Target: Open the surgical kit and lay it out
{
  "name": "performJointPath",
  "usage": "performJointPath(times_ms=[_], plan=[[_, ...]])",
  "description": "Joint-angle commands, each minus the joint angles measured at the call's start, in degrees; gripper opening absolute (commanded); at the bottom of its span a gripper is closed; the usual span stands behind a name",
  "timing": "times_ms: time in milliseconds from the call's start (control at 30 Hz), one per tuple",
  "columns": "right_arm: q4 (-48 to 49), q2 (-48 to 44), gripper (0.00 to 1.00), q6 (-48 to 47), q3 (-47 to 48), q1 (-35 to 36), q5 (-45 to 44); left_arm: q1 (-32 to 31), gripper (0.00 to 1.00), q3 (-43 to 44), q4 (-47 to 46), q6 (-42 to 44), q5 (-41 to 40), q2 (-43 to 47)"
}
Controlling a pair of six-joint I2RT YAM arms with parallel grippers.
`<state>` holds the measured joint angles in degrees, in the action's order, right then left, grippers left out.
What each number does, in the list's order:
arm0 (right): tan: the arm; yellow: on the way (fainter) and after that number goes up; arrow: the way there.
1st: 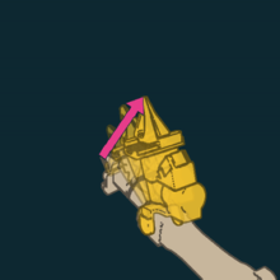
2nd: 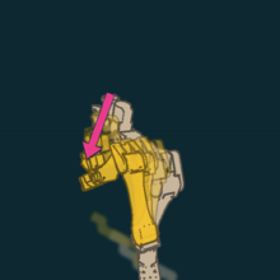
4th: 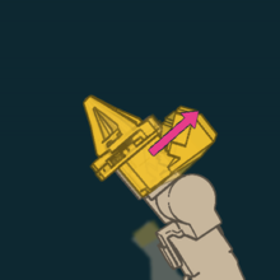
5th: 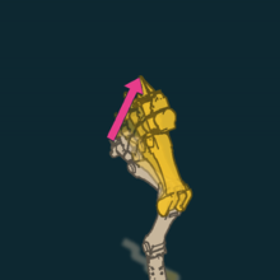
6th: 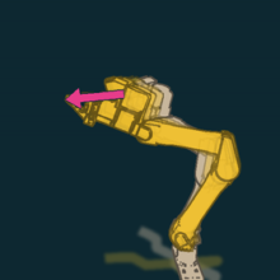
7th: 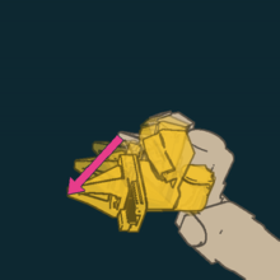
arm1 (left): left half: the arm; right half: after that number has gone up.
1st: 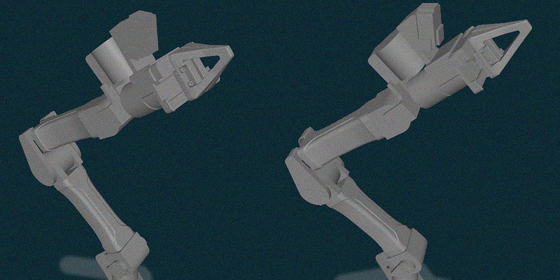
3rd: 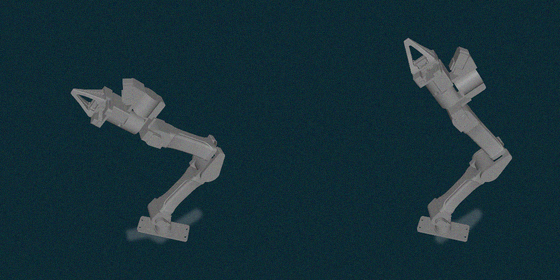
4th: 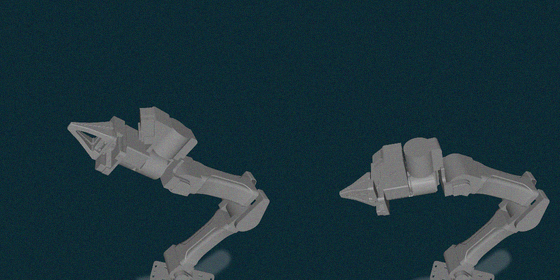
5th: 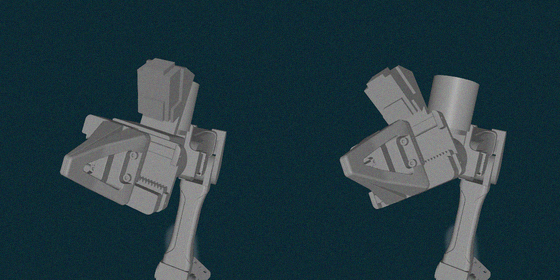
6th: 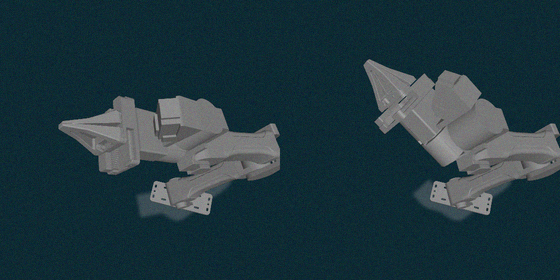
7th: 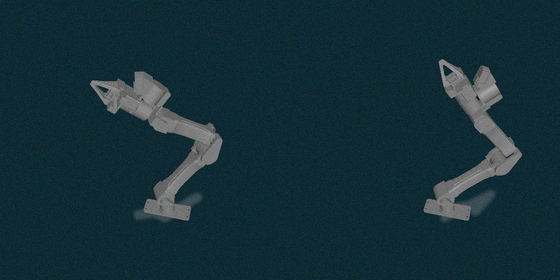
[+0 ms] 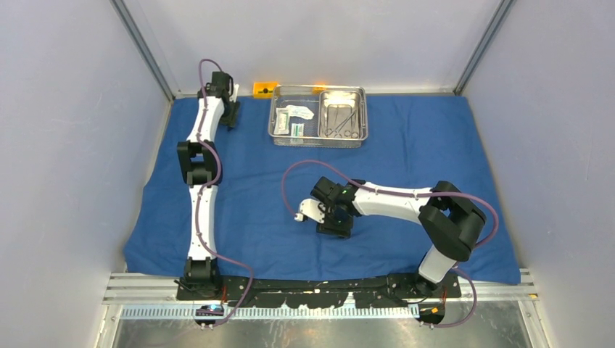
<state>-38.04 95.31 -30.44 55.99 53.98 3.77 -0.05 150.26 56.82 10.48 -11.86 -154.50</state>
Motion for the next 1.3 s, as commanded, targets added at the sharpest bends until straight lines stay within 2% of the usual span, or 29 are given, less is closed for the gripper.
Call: performJointPath(times_ms=[0,100,233,433,567,767,1267], plan=[[-6.42,-1.08,0.51,2.08,1.38,0.76,-0.96,1.22,0.58,-8.49,-1.35,0.18,-2.62,0.56],[-4.45,-2.06,0.52,4.47,7.20,0.73,0.41,1.28,0.61,-16.08,-7.75,-0.34,-0.30,7.11],[-1.30,0.05,0.52,7.35,13.62,0.78,3.82,1.29,0.66,-21.11,-11.83,-1.91,3.30,13.56],[2.06,6.88,0.52,8.43,19.05,0.77,7.42,0.99,0.71,-27.56,-14.72,-4.69,15.02,20.96],[3.91,11.37,0.52,9.20,21.35,0.84,9.59,-1.43,0.73,-28.97,-13.68,-3.78,16.67,21.27],[4.62,15.29,0.51,9.12,22.30,1.18,10.79,-3.83,0.72,-25.92,-10.28,-2.34,14.90,16.37],[1.28,16.86,0.47,8.87,15.86,5.21,13.08,-4.22,0.60,-4.13,3.53,-0.72,6.07,-2.08]])
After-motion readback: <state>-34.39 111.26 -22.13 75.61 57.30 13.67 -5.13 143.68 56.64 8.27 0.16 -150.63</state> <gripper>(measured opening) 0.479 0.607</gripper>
